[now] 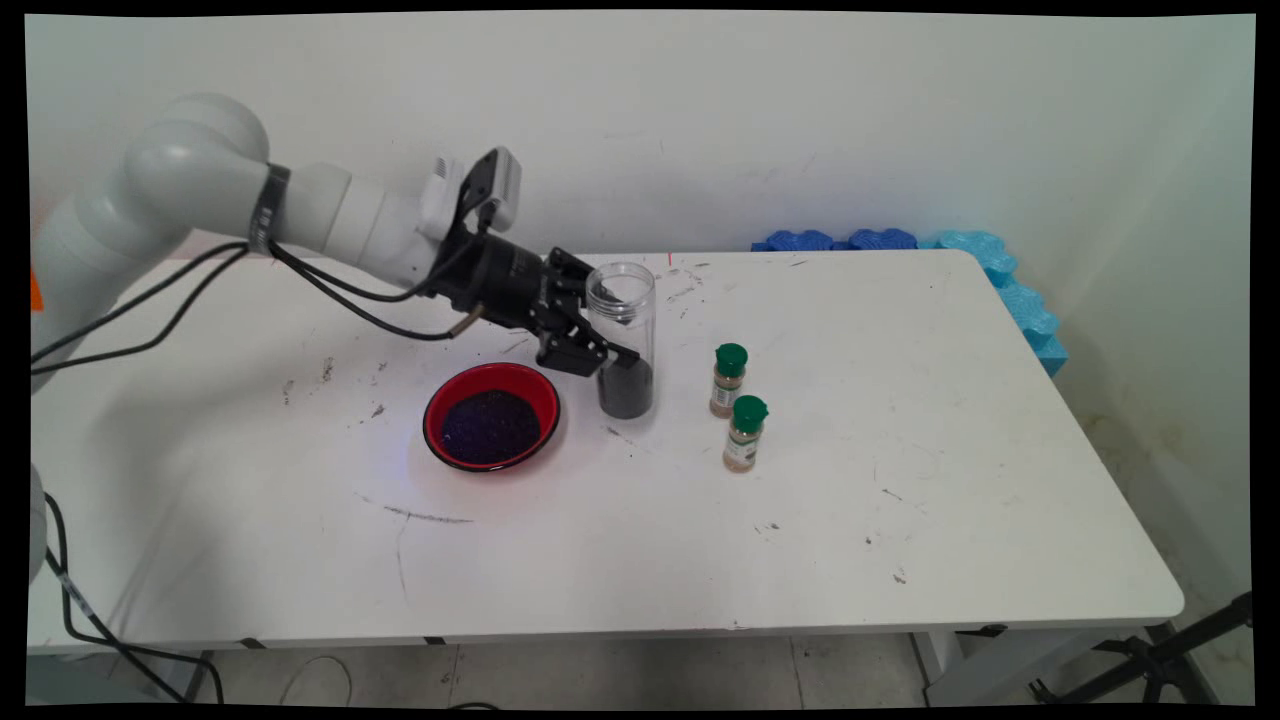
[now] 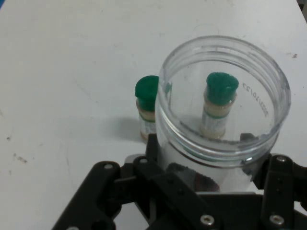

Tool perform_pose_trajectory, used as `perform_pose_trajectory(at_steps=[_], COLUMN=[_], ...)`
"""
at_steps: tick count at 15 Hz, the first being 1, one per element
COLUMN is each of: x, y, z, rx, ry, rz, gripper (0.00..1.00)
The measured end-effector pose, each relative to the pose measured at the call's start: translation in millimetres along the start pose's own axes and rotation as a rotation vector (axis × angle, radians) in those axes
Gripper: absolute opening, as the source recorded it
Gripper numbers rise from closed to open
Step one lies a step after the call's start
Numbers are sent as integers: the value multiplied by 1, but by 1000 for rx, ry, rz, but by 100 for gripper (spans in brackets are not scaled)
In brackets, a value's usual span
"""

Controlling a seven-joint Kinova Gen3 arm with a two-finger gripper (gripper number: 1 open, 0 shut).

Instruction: Place the picked object on the table

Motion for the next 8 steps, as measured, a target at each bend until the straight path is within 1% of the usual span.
perform_pose_trajectory(at_steps=[8], x=[-17], y=[3], z=[23], rx=[1], ry=[-10], rz=[-47], gripper=[0])
